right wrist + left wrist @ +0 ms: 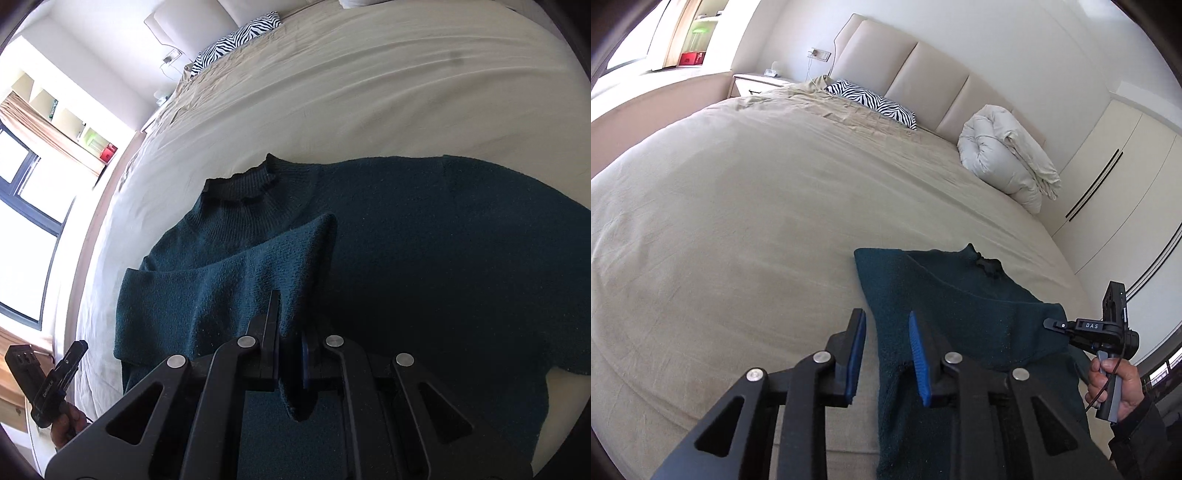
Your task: Fold small clothes
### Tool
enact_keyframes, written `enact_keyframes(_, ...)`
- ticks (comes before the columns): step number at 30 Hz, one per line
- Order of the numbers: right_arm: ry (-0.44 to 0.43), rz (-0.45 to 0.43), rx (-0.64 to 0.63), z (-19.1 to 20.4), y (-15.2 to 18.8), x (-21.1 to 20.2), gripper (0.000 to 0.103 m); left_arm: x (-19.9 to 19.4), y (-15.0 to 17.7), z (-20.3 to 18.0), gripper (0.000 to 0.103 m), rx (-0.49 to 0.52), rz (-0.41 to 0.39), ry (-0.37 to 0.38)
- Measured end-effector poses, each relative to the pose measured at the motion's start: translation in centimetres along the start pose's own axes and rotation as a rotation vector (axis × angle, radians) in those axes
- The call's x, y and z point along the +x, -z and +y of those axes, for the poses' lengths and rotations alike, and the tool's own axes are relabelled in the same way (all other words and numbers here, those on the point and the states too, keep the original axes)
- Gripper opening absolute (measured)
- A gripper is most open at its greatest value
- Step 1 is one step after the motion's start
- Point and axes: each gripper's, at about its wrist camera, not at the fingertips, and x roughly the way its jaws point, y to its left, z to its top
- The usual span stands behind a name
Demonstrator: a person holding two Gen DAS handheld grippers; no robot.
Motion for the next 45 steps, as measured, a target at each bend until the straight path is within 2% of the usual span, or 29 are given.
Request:
enact_keyframes(3,0.033,0.000,0.015,-2.0,-0.5,-0.3,0.007,0.5,-1.3,0.3,0.023,-0.043,0.004,0.043)
enact_keyframes(7,0.049,-0.002,0.033,-4.2,-0.4,0.1,0.007,2.0,-2.2,-0.6,0.022,-0.039,0.029,0.066)
enact_keyframes(12,0.063,0.006,0.029,-4.6,-0.3,0.7,0.007,4.4,-2.2,-1.2,0.017,-0.054,0.085,0.105)
enact_keyframes(23,0.069,0.018,0.069,-6.6,0.3,0.8,0.007,7.1,-2.0,-0.4,0.017,-0.079,0.117,0.100)
enact_keyframes(29,0.032,0.021,0.109,-7.7,0.8,0.5,0.007,8.3,-2.6,-0.9,0.017,-0.066,0.116,0.109)
enact_keyframes(35,0.016,0.042,0.131,-8.1,0.5,1.2,0.007,11.7,-3.4,-0.9,0.017,-0.046,0.156,0.085)
enact_keyframes(39,-0.038,0.043,0.174,-9.1,0.6,1.7,0.007,15.1,-3.4,0.6,0.015,-0.092,0.238,0.083)
enact_keyframes(41,-0.070,0.034,0.184,-9.6,0.8,1.7,0.007,16.1,-3.1,1.0,0.005,-0.076,0.240,0.074)
enact_keyframes(45,-0.155,0.021,0.230,-10.9,1.3,1.6,0.009,15.9,-3.1,1.8,0.005,-0.119,0.246,0.118)
